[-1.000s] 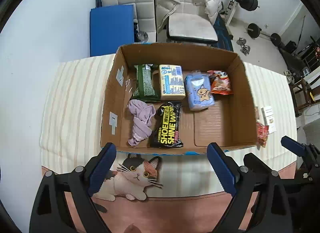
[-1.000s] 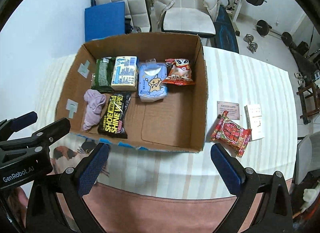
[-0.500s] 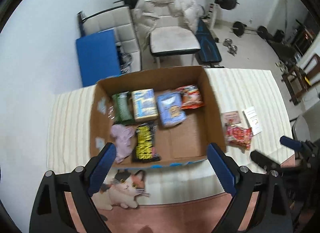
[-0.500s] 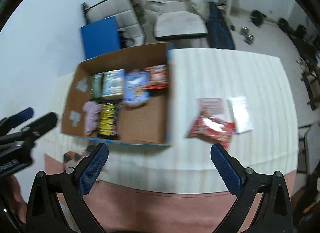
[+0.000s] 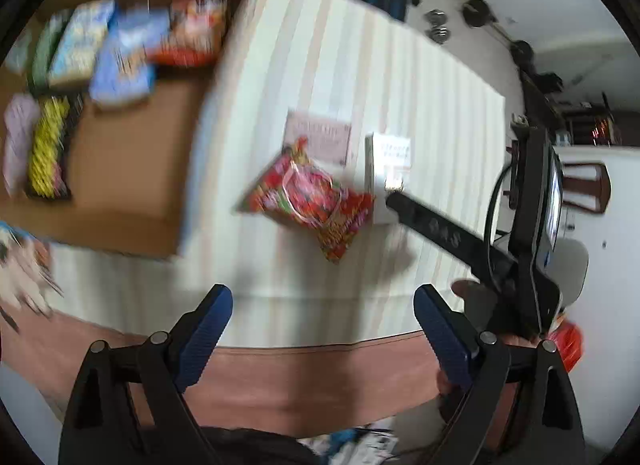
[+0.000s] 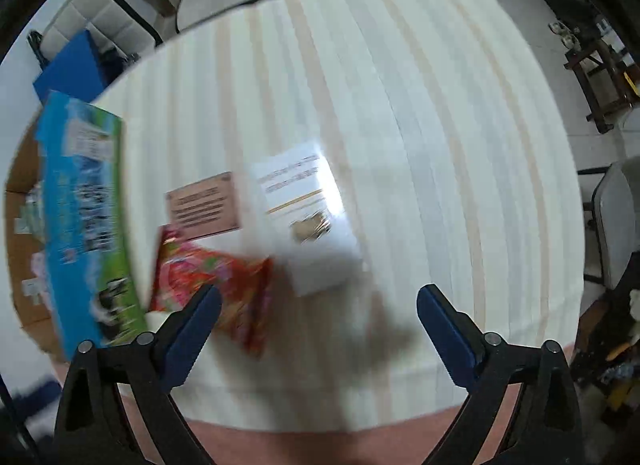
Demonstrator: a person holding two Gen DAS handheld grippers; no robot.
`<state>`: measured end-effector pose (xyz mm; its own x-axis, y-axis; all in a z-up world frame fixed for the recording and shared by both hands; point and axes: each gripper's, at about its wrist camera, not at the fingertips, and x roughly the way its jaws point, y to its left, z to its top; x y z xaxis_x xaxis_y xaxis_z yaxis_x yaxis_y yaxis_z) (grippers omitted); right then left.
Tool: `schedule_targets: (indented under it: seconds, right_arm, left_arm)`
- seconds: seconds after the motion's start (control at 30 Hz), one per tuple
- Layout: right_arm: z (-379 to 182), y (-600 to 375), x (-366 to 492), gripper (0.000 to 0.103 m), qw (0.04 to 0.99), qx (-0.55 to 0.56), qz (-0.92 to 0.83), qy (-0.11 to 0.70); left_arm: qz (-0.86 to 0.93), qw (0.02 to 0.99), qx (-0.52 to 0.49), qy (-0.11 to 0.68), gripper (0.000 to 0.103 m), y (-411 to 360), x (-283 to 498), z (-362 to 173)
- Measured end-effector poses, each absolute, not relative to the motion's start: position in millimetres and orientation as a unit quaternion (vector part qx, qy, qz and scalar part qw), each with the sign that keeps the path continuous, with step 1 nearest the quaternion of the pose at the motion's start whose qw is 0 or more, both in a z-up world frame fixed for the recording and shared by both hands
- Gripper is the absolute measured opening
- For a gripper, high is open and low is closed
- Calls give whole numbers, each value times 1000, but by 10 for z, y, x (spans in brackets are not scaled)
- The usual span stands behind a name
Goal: Organize soft objects
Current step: 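Grasp the red floral snack bag with the left tool while the right tool grasps the white box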
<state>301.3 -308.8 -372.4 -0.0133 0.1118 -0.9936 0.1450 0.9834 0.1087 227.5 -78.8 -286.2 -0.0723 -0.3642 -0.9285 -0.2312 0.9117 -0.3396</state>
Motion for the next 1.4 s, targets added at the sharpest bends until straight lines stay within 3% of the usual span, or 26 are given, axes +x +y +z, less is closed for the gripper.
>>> schedule_targets:
  seconds: [0.33,0.4,0.7,1.03,1.07,1.13,1.2,1.4]
  right_arm:
    - [-4244,-3133,3237,78,697,31,32,716]
    - [-4233,-3208,3172,65,696,24,33,717]
    - [-4346,-4119,2720,65,676,70,-12,733]
    - [-4425,-4455,2470,65,680,104,-24,726]
    - [-4426,-4434,2452,65,680,102,-24,726]
    - [-4412,-4310,2451,65,679,98,-25,727]
    - [-4420,-4251,2442,64,676,94,-23,730]
    - [-4406,-4185,2458,62,667,73,-15,741]
  left_arm:
    - [31,616,-243,749,93,-1123,2263,-3443]
    - [41,610,-243,754,93,-1205,2267,-3545]
    - [108,587,-271,755,93,-1355,2484,-3936]
    - [154,573,-269,758,93,-1254,2768,-4201]
    - [151,576,-261,759,90,-1266,2802,-4200]
    - [133,588,-246,759,72,-1342,2855,-4179]
    - [116,603,-198,764,67,-1476,2881,-4152]
    - [18,620,-56,783,66,-2000,2720,-4135]
